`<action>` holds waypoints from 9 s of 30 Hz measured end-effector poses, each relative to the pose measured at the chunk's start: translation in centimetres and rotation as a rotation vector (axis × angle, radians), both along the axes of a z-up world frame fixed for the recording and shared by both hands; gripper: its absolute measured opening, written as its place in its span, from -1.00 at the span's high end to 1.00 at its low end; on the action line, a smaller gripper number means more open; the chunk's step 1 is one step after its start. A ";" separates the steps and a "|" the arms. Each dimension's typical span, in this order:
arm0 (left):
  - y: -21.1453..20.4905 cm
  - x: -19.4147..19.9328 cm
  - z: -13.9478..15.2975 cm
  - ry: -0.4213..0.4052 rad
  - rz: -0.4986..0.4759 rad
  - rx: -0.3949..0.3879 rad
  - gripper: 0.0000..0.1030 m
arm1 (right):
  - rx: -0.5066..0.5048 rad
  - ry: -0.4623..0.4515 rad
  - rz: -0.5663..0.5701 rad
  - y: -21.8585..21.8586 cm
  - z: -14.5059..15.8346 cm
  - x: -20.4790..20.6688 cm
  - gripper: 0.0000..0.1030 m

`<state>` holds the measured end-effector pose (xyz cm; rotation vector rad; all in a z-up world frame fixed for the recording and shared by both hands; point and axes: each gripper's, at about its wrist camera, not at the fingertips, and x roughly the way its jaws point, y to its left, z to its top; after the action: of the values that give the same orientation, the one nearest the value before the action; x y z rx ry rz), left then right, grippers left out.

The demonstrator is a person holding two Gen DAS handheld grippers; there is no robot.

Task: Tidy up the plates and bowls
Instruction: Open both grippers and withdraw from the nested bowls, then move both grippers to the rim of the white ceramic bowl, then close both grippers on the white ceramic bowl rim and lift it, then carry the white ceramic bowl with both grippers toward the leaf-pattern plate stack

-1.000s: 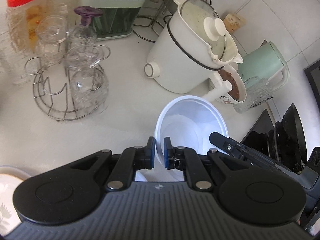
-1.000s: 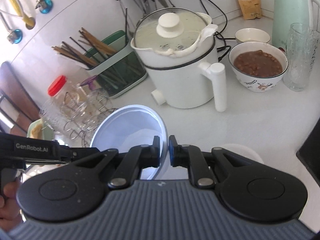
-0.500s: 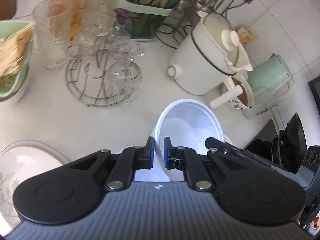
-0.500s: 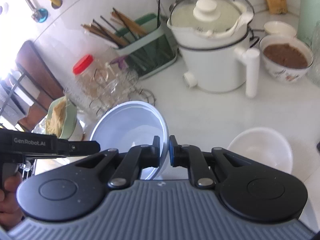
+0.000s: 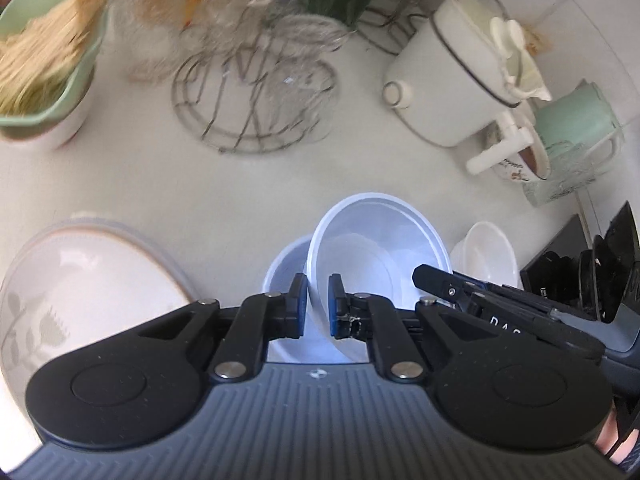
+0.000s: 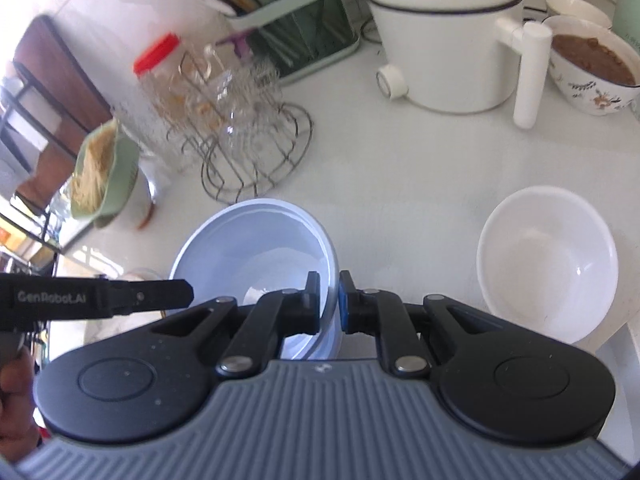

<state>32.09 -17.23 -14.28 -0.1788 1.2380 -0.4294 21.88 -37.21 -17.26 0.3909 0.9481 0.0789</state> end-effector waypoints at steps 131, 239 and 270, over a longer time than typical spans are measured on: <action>-23.0 2.0 -4.9 -0.010 -0.435 0.023 0.83 | -0.059 -0.018 -0.571 -14.2 -3.7 -6.2 0.81; 4.6 -1.3 1.1 0.007 0.105 -0.031 0.26 | 0.076 -0.025 -0.031 0.1 2.1 -0.2 0.48; 1.6 1.2 -0.7 0.039 0.021 0.011 0.02 | 0.217 0.203 -0.043 -0.2 -6.4 3.5 0.64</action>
<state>33.24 -15.63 -14.96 -0.1914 1.2757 -0.4024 25.39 -37.39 -23.61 0.6286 1.1350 0.1044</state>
